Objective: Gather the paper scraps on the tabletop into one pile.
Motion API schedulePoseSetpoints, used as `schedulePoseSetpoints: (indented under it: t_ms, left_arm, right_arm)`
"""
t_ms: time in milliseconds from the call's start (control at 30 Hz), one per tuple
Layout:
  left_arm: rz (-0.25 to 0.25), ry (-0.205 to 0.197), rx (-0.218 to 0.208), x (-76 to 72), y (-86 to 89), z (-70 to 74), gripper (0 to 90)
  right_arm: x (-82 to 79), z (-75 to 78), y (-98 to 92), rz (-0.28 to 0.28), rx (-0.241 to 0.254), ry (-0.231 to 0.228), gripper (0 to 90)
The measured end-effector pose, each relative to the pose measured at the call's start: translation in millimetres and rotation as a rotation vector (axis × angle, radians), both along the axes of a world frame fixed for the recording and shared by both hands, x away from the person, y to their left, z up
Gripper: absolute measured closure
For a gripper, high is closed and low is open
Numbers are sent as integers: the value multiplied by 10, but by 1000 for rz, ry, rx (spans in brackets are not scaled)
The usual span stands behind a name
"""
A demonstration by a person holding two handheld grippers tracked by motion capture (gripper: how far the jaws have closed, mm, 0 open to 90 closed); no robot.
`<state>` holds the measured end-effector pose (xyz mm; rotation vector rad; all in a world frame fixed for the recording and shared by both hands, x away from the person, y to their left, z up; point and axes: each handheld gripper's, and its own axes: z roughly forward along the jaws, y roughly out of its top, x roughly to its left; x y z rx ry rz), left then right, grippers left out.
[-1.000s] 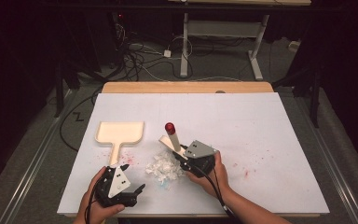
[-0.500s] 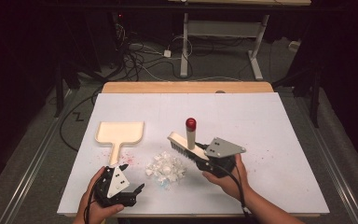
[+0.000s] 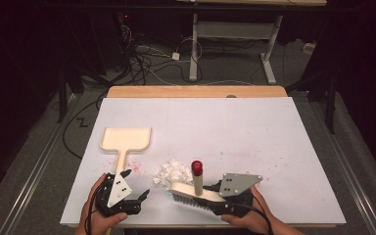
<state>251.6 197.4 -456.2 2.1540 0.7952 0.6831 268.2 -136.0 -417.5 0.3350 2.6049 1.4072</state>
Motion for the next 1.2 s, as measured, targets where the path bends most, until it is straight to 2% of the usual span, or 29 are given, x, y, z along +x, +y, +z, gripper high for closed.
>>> schedulePoseSetpoints:
  t_ms: [67, 167, 267, 333, 433, 567, 700, 767, 833, 900, 1033, 1067, 1200]
  left_arm:
    - [-2, 4, 2, 2, 1, -7, 167]
    - [-4, 8, -1, 4, 6, -11, 167]
    - [-8, 8, 5, 2, 2, -12, 167]
    - [-11, 10, 3, 5, -2, -14, 167]
    - [-13, 14, 6, 11, -16, -19, 167]
    - [-18, 17, 13, 16, -36, -27, 167]
    - [-17, 25, 18, 32, -50, -42, 167]
    - [-14, 30, 23, 41, -64, -49, 167]
    - [-20, 31, 32, 44, -81, -49, 167]
    - [-20, 32, 33, 47, -96, -49, 167]
    - [-29, 34, 41, 61, -123, -54, 167]
    - [-34, 36, 43, 65, -135, -59, 167]
    - [-49, 34, 63, 60, -170, -61, 167]
  right_arm:
    - [12, -67, 72, 6, -28, -10, 678]
    - [65, -106, 120, -18, -38, -26, 678]
    - [125, -77, 74, -65, -34, -48, 678]
    - [151, -35, -4, -82, -16, -38, 678]
    - [140, 69, -171, -87, 23, -29, 677]
    - [79, 204, -418, -99, 51, -33, 677]
    - [29, 250, -753, -136, 41, -34, 677]
    - [39, 248, -946, -147, 37, -1, 676]
    - [39, 243, -1119, -180, 45, 6, 676]
    - [45, 240, -1275, -198, 39, 28, 675]
    - [35, 219, -1480, -227, 16, 28, 676]
    - [30, 213, -1509, -231, 16, 41, 676]
    - [7, 172, -1595, -221, -52, 92, 677]
